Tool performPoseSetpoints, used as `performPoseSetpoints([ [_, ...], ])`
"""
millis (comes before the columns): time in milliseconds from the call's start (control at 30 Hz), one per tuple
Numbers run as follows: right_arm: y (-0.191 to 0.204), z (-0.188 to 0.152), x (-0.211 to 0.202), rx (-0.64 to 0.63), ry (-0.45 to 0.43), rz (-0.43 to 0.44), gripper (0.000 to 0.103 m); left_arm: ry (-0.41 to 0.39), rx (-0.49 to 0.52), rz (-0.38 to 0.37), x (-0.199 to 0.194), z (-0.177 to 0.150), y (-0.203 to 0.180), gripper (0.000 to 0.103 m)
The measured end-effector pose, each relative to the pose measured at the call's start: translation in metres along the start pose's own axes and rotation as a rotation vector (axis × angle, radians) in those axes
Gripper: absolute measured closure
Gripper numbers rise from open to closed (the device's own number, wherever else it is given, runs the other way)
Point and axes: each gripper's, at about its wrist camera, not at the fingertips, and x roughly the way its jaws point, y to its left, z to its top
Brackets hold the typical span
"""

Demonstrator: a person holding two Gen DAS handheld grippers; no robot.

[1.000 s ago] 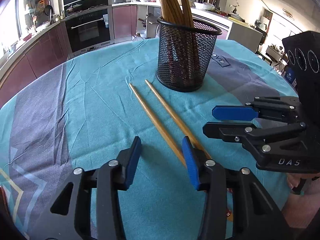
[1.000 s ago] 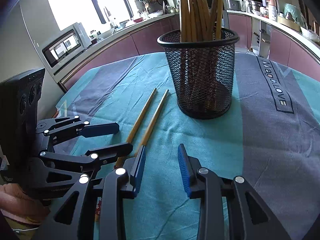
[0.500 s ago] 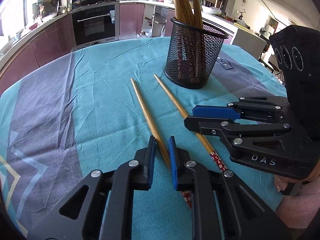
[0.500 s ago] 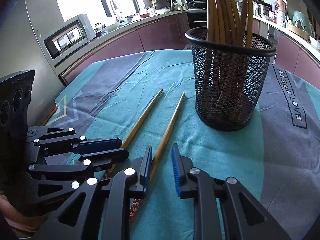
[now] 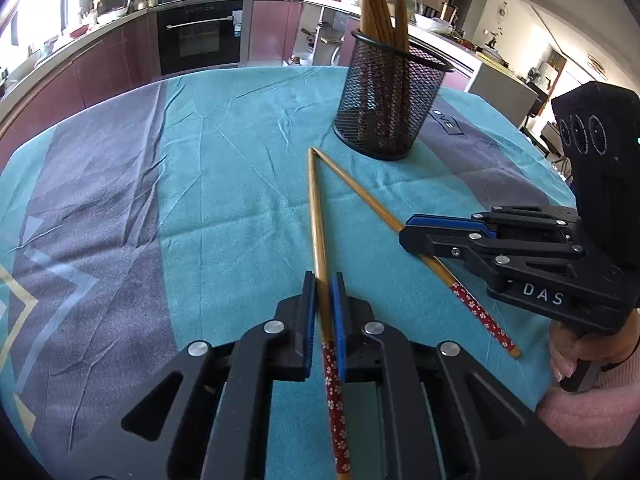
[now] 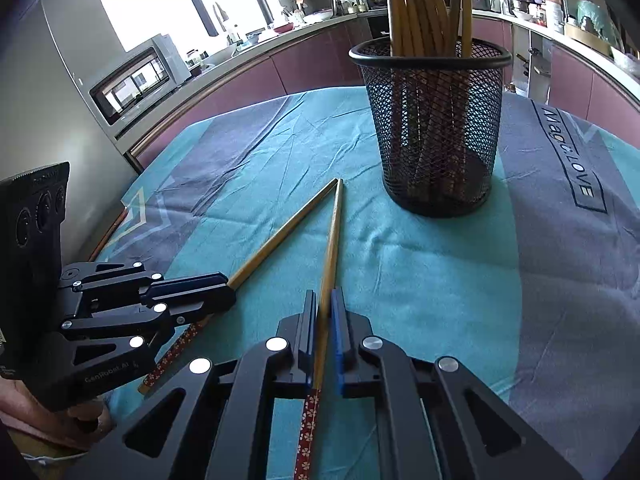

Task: Organize utensils
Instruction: 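Close the left tool on a chopstick while the right tool grasps the other chopstick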

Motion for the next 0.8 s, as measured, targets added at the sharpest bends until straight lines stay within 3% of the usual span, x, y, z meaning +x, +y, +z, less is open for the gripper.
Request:
performPoseSetpoints([
  [33,0.001,0.0,0.0,-0.003,0.002,-0.002,0.096,0.002,0.001,-0.016,0.0,0.0,0.0,0.084],
  [133,0.004,0.005,0.002,-0.021,-0.002,-0.026,0.095,0.0,0.03,-0.002,0.003,0.005,0.0,0.082],
  [267,0.008,0.016,0.011,-0.047,-0.012,-0.056,0.086,0.0,0.054,0.014,0.013,0.018,0.001,0.081],
  [433,0.012,0.027,0.023,-0.086,-0.011,-0.086,0.086,-0.001,0.089,0.033,0.022,0.03,0.001,0.081],
  [567,0.012,0.031,0.028,-0.096,-0.013,-0.111,0.096,-0.006,0.098,0.066,0.027,0.036,-0.003,0.085],
  [800,0.002,0.029,0.023,-0.049,-0.023,-0.067,0.098,-0.013,0.054,0.066,0.026,0.039,-0.001,0.095],
])
